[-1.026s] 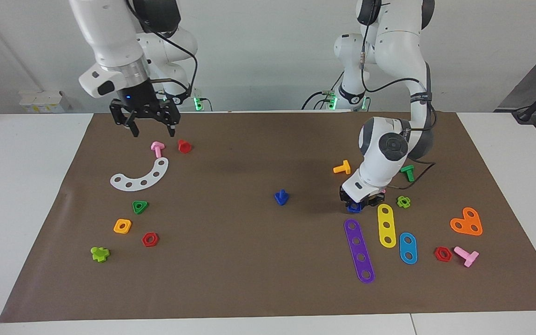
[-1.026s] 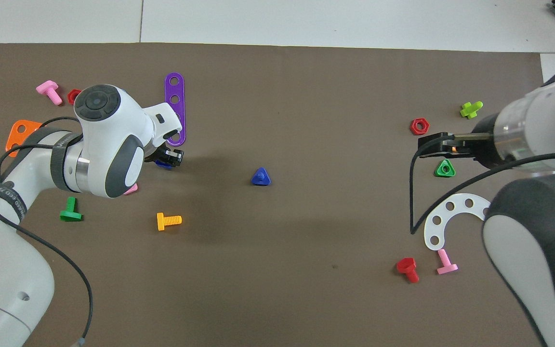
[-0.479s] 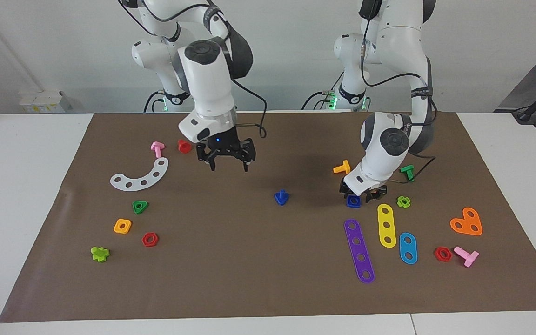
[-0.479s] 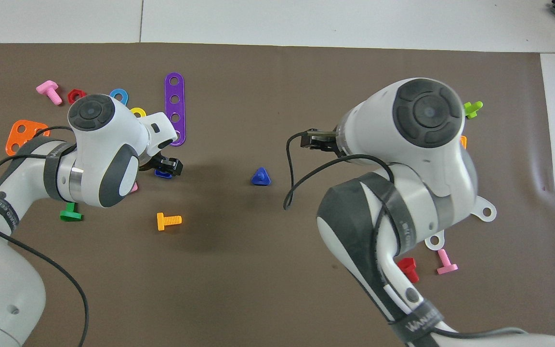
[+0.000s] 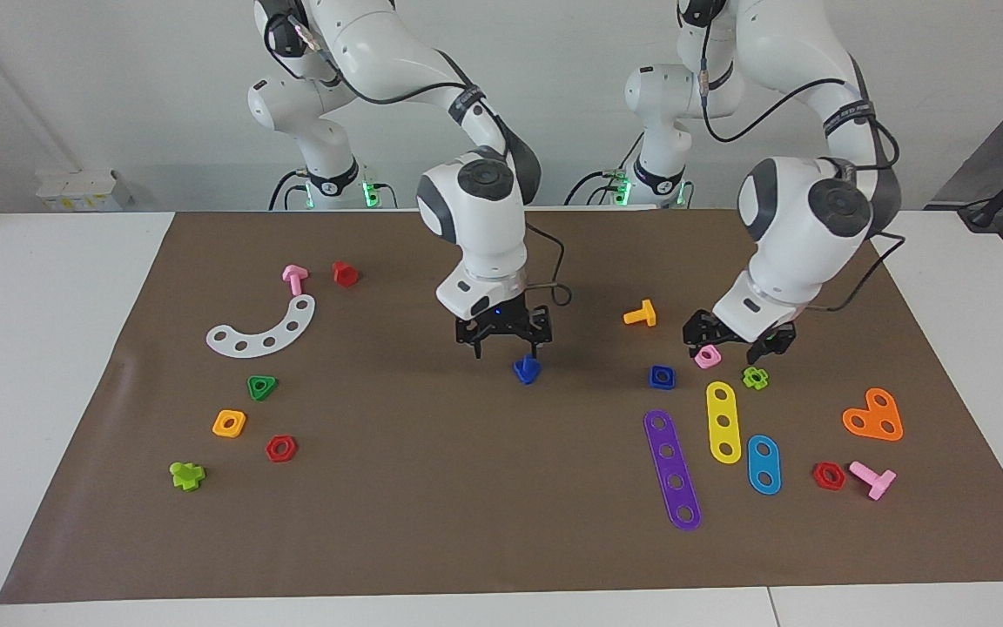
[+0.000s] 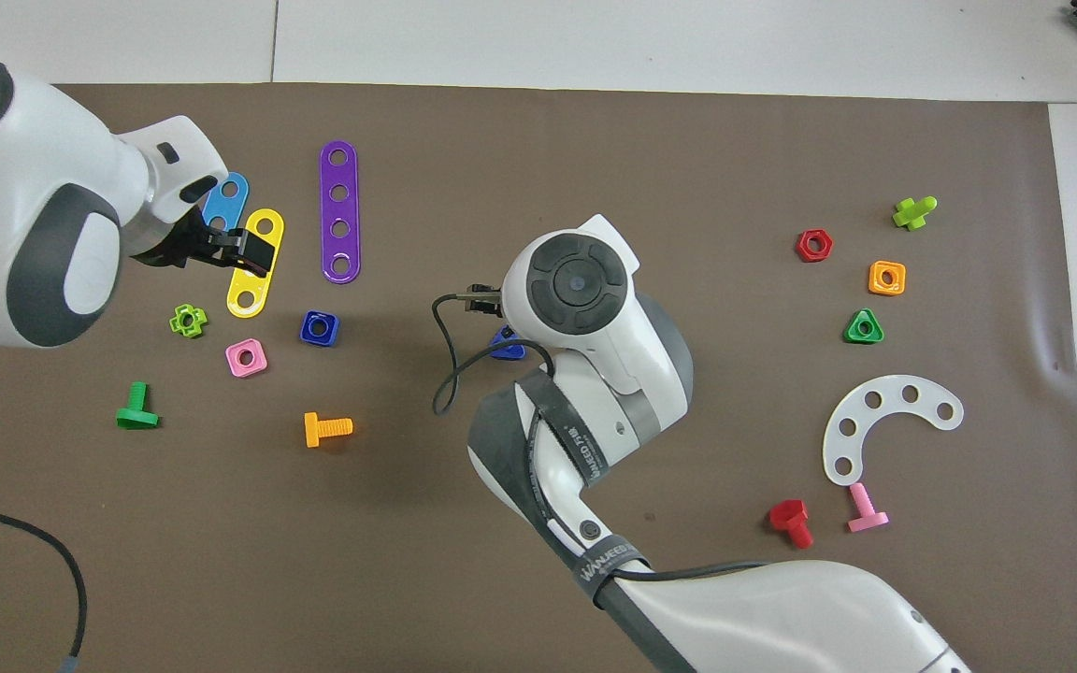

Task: Unscrew and place screws in storage area

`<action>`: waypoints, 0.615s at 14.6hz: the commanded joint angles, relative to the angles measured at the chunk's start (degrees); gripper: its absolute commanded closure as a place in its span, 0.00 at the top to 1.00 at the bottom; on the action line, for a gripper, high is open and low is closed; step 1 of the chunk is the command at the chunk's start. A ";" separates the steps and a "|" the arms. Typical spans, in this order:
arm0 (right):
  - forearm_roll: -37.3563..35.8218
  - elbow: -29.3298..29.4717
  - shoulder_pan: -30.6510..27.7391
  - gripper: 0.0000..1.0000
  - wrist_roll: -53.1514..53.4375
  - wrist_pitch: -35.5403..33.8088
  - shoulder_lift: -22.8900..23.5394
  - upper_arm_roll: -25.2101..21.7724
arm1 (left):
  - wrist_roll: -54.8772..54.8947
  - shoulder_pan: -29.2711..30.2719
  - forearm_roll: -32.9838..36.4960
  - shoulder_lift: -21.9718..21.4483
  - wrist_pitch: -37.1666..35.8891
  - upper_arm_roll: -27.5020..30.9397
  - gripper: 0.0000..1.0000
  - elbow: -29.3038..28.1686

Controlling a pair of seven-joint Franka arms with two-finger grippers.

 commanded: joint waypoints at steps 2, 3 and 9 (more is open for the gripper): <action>0.13 3.64 0.99 1.00 0.82 3.30 4.67 -0.33 | 0.49 5.79 -0.53 -1.57 -8.60 -0.21 1.00 6.35; -0.31 3.28 1.69 1.00 0.82 3.66 5.37 -0.33 | 0.76 6.76 -0.53 -1.75 -10.54 -0.12 1.00 7.67; -0.40 -0.32 2.58 0.57 -0.23 2.96 5.55 -0.33 | 0.15 6.52 2.19 -8.43 -13.37 -0.38 1.00 7.07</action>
